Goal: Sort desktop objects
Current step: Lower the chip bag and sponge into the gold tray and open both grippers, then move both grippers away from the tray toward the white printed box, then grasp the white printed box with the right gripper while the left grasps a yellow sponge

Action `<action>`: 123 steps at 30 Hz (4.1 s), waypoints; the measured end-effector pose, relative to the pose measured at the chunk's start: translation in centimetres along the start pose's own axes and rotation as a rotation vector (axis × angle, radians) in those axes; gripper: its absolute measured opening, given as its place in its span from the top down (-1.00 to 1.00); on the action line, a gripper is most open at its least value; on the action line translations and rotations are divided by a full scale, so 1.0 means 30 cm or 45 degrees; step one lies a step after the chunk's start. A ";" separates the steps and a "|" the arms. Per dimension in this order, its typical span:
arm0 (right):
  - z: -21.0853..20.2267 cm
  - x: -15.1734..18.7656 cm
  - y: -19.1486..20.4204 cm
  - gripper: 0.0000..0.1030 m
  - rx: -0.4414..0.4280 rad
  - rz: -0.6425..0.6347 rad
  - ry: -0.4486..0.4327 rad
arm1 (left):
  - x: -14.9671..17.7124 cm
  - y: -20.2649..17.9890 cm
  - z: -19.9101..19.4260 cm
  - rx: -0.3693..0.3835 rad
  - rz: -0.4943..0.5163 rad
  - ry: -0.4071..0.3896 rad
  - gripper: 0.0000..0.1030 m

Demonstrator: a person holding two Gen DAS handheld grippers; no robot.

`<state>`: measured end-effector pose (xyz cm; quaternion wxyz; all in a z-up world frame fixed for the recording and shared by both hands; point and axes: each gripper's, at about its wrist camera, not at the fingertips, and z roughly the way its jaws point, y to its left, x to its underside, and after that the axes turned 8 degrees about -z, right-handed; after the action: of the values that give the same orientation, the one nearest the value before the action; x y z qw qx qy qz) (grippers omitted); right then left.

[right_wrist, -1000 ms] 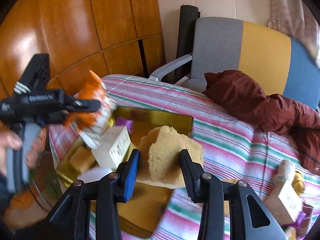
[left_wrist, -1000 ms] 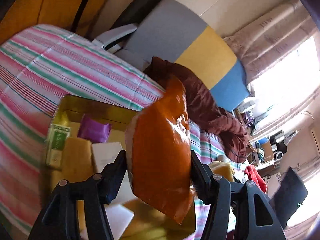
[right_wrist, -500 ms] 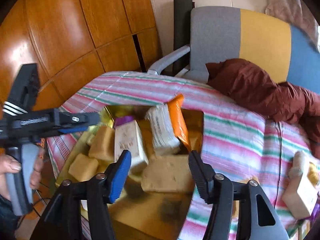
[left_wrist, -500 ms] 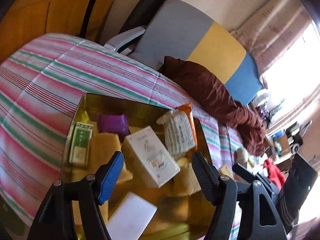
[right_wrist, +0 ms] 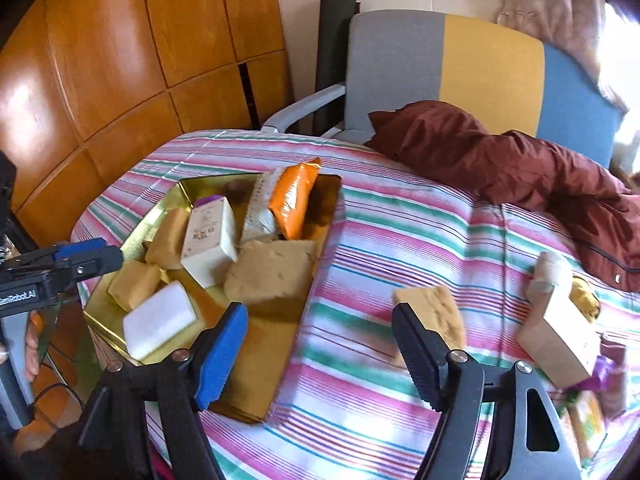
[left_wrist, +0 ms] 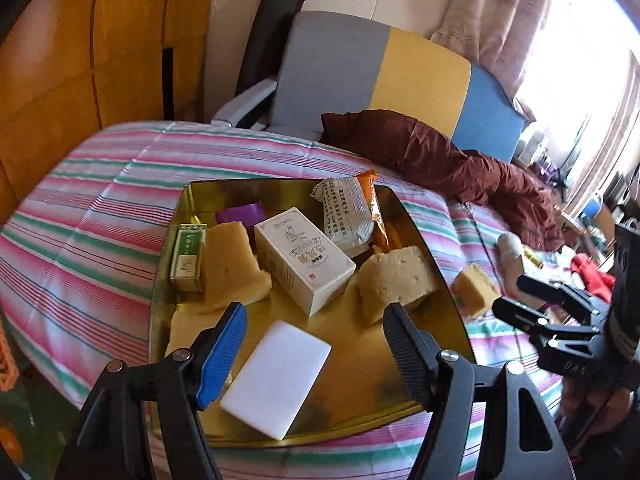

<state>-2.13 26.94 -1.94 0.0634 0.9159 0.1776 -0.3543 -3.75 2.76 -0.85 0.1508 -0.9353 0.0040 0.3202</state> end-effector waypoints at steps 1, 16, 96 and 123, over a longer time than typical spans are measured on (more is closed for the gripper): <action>-0.006 0.009 -0.003 -0.46 0.008 -0.003 0.004 | 0.007 -0.005 -0.007 -0.010 0.013 -0.007 -0.39; -0.062 0.089 -0.075 -0.55 0.093 -0.023 0.049 | 0.080 -0.082 -0.045 -0.060 0.132 -0.022 -0.39; 0.104 0.179 -0.645 -0.39 0.081 -0.012 0.362 | 0.172 -0.522 0.080 0.346 0.464 0.274 -0.40; 0.142 0.210 -0.618 0.00 0.111 -0.028 0.485 | -0.025 -0.754 0.563 0.168 0.143 0.554 -0.40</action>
<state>-7.34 44.90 -9.14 -0.0150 0.9662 0.1810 -0.1828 -12.09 29.10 -6.73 0.1891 -0.9687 0.1094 0.1181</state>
